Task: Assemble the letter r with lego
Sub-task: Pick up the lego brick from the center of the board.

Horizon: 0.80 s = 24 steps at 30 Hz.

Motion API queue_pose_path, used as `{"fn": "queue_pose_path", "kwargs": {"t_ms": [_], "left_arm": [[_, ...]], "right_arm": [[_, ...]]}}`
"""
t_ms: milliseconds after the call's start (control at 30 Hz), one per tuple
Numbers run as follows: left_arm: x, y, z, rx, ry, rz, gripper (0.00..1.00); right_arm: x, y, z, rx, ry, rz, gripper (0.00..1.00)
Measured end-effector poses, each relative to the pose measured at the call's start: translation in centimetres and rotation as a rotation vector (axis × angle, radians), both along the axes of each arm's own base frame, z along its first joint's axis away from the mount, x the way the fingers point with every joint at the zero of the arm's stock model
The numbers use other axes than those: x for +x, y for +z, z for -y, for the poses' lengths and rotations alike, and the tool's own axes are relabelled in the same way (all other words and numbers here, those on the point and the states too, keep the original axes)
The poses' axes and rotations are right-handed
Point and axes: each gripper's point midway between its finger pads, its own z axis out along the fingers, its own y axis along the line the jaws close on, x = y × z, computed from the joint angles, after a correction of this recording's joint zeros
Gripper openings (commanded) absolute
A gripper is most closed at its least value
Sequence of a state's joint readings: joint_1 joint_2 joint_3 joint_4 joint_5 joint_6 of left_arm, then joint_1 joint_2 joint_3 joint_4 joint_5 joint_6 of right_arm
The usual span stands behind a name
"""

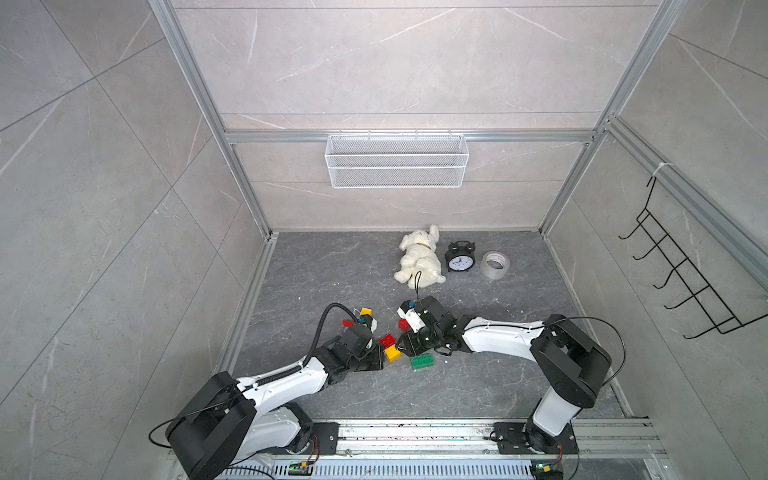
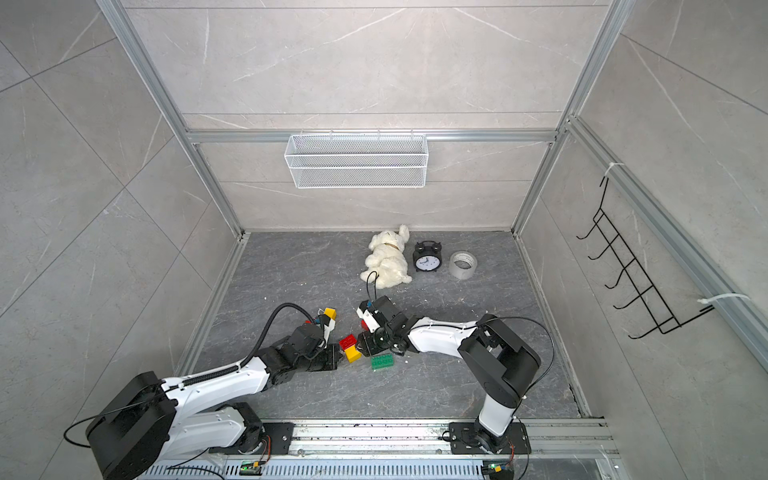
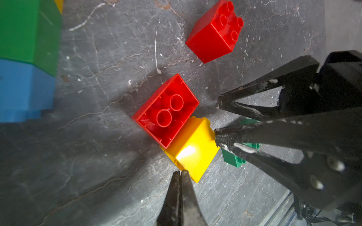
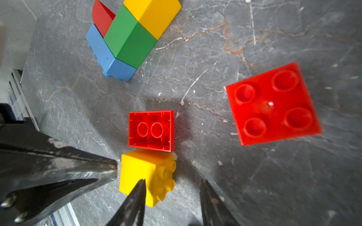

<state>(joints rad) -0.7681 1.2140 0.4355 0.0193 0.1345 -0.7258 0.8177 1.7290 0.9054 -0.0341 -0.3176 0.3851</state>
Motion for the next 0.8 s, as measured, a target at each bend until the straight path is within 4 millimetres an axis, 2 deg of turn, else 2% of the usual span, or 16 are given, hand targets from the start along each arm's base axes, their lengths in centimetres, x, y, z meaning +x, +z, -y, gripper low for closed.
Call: {"fn": "queue_pose_path", "kwargs": {"t_ms": [167, 367, 667, 800], "left_arm": [[0.8, 0.9, 0.9, -0.016, -0.013, 0.025, 0.0], [0.9, 1.3, 0.9, -0.023, -0.015, 0.039, 0.0], [0.8, 0.5, 1.3, -0.007, -0.037, 0.008, 0.0], [0.7, 0.4, 1.4, -0.004, -0.043, 0.003, 0.0]], "right_arm": [[0.0, -0.2, 0.0, -0.002, 0.0, -0.003, 0.48], [0.0, -0.5, 0.0, -0.008, 0.0, -0.009, 0.47], [0.1, -0.5, 0.0, -0.01, -0.002, -0.008, 0.48], [0.2, -0.5, 0.2, -0.016, -0.008, -0.001, 0.52]]}}
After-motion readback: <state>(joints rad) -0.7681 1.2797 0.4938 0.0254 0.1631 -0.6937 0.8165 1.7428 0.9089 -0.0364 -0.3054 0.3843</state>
